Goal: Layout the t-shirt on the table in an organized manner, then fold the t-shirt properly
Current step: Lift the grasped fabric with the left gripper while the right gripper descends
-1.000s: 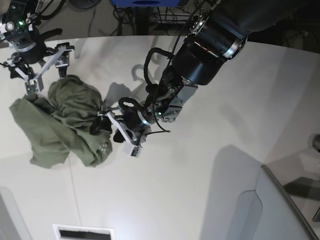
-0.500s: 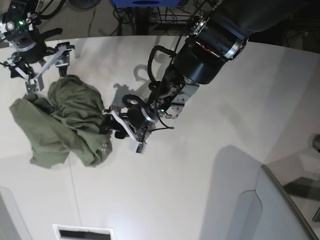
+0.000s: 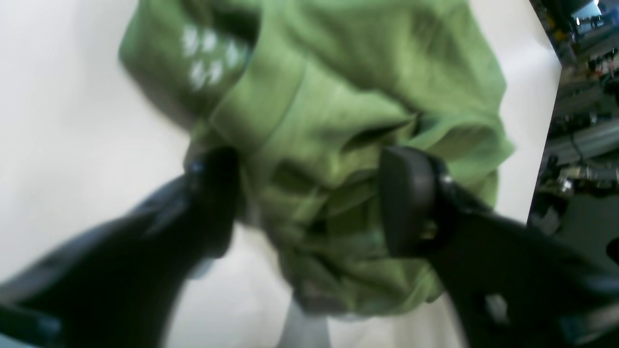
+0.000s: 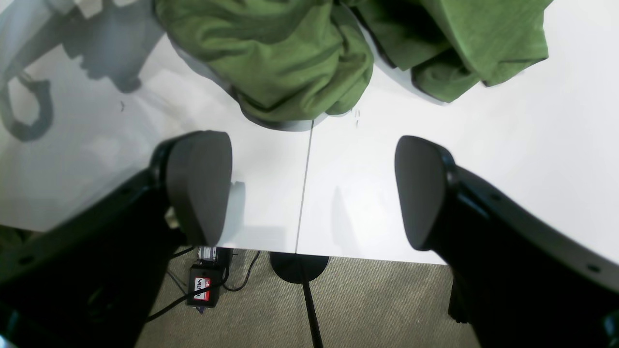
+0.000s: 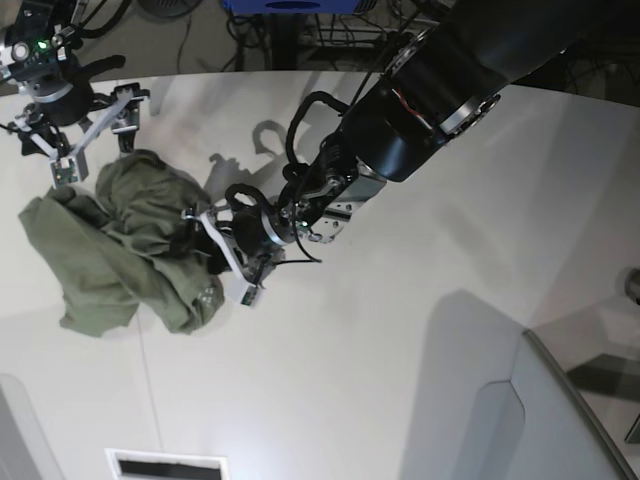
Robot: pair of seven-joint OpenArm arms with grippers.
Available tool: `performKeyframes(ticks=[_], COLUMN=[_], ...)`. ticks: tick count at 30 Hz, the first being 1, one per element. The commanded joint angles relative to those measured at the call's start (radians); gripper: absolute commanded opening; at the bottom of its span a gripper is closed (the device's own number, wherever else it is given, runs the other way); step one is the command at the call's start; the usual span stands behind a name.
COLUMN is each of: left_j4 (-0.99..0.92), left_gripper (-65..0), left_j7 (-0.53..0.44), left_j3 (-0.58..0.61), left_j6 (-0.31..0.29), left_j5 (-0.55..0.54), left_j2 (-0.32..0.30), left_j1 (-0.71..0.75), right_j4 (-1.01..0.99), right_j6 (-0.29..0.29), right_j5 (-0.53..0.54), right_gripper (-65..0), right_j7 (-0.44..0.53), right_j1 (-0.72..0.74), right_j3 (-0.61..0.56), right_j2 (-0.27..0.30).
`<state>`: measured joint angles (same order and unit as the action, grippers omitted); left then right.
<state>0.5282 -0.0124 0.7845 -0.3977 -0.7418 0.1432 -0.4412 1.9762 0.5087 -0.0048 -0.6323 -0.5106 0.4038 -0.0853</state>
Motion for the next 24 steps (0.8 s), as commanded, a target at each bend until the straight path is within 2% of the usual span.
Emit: performKeyframes(ticks=[1, 4, 5, 13, 17, 20, 24], left_j4=[0.014, 0.014, 0.014, 0.022, 0.023, 0.057, 0.235], left_gripper=[-39.3, -61.7, -65.0, -65.0, -65.0, -65.0, -65.0], left_j7=[-0.039, -0.064, -0.064, -0.059, -0.057, -0.057, -0.033], left_j3=[0.017, 0.034, 0.031, 0.029, 0.029, 0.017, -0.099], left_j6=[-0.017, -0.017, -0.016, -0.014, -0.014, -0.013, -0.004], left_j5=[-0.011, -0.012, -0.012, -0.012, -0.012, -0.012, -0.011], left_j2=[0.014, 0.014, 0.014, 0.014, -0.015, -0.067, -0.167], left_j1=[-0.017, -0.015, -0.014, -0.018, -0.011, 0.008, 0.083], right_j4=[0.015, 0.015, 0.015, 0.012, 0.012, 0.012, 0.010], right_j6=[0.000, 0.000, 0.000, 0.000, 0.000, 0.000, 0.000], right_j5=[0.006, 0.006, 0.006, 0.006, 0.006, 0.006, 0.006], right_gripper=[-16.8, -16.8, -16.8, -16.8, -16.8, -16.8, -16.8], right_j7=[0.016, 0.016, 0.016, 0.013, 0.013, 0.013, 0.013], right_j1=[-0.001, -0.001, -0.001, 0.017, 0.043, 0.057, 0.057], right_j3=[0.002, 0.004, 0.004, 0.001, -0.003, -0.004, -0.004], right_j2=[0.005, 0.005, 0.005, 0.023, 0.023, 0.022, 0.023])
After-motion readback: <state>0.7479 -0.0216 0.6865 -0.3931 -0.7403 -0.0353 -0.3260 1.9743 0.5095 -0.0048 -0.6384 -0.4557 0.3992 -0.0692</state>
